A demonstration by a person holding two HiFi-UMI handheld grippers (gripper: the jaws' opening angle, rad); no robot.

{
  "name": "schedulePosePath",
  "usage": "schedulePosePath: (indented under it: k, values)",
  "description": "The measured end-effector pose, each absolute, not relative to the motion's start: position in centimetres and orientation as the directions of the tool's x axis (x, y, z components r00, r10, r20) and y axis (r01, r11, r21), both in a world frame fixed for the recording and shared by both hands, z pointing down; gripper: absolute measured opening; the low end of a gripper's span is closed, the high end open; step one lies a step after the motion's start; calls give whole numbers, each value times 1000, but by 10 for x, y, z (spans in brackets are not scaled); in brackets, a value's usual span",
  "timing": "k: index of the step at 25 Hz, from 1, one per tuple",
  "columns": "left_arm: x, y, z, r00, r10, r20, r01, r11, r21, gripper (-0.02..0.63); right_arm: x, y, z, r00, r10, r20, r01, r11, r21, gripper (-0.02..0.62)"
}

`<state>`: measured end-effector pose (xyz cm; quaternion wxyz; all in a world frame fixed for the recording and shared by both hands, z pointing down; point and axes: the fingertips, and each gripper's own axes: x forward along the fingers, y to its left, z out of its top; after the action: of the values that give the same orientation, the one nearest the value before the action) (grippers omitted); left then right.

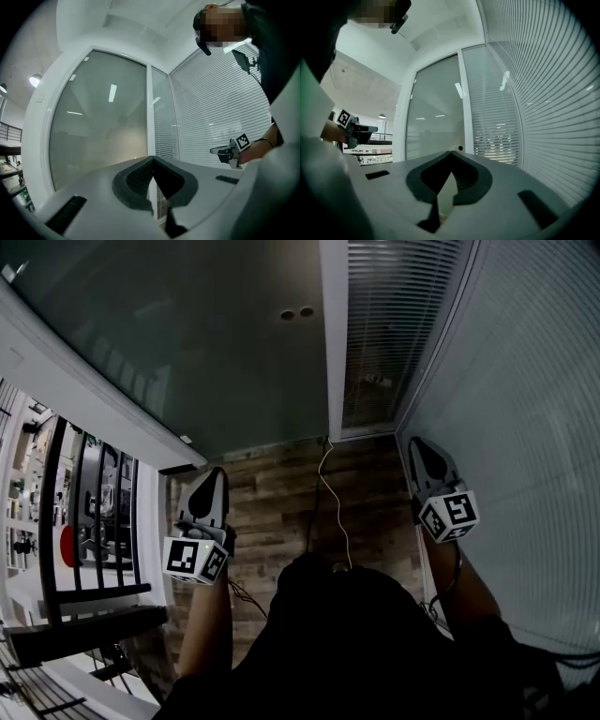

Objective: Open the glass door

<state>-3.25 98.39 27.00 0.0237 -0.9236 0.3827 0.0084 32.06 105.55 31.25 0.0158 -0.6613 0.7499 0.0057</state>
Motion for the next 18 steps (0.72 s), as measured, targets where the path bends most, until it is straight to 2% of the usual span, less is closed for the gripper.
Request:
schedulePosePath:
  k: [10,18]
  values:
    - [-15,949,278,695,-719,-14,-719,-694,-29,6,317,1016,325,-183,-983,-4,-983,183,-13,-17]
    - [-1,881,277,725,-688,-41,-689,-722,-70,6,320,962,318,-147,-988,-38,-989,147,-2,-17]
